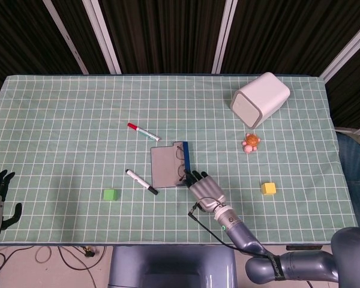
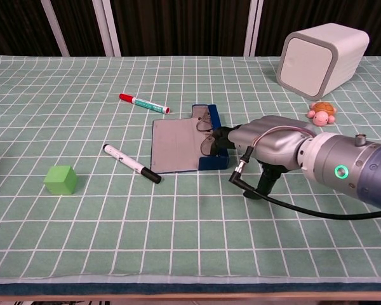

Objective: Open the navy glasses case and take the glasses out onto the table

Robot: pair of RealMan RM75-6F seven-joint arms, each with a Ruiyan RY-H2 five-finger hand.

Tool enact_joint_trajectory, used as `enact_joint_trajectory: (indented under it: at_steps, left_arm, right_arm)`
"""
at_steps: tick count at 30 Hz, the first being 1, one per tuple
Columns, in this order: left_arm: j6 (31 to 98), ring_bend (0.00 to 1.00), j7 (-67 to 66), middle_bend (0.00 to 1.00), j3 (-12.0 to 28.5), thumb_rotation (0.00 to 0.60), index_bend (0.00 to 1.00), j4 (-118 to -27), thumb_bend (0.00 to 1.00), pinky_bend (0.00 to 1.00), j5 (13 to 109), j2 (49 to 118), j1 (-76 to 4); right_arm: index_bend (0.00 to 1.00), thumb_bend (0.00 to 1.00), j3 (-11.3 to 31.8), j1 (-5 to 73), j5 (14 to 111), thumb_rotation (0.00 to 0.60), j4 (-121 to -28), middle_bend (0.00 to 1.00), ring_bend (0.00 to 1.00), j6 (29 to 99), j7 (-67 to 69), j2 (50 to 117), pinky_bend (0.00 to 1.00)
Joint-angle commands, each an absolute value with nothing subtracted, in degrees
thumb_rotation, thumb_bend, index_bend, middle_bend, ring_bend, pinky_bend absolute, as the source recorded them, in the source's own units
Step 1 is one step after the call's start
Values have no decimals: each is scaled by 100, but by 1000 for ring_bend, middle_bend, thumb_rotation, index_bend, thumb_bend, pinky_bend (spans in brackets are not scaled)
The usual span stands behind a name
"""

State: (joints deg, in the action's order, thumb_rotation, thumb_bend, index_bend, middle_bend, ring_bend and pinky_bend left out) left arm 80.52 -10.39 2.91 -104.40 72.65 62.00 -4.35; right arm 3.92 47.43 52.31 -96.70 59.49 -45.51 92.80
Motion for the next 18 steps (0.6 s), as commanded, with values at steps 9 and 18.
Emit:
enact_joint_trajectory:
  at_steps: [9,18]
  left_arm:
    - [8067,0,-1050,0,295,600,48,-10442,456,0,7263,6207,-431]
    - [8087,0,-1075,0,297,600,47,-10442,456,0,7251,6218,-424]
  right_arm:
    - [223,472,320,4740,5244,600,-9741,34,120,5946,-4555,9133,229]
    - [223,473,325,4739,5101,600,-9732,34,120,5942,-4578,8977,229]
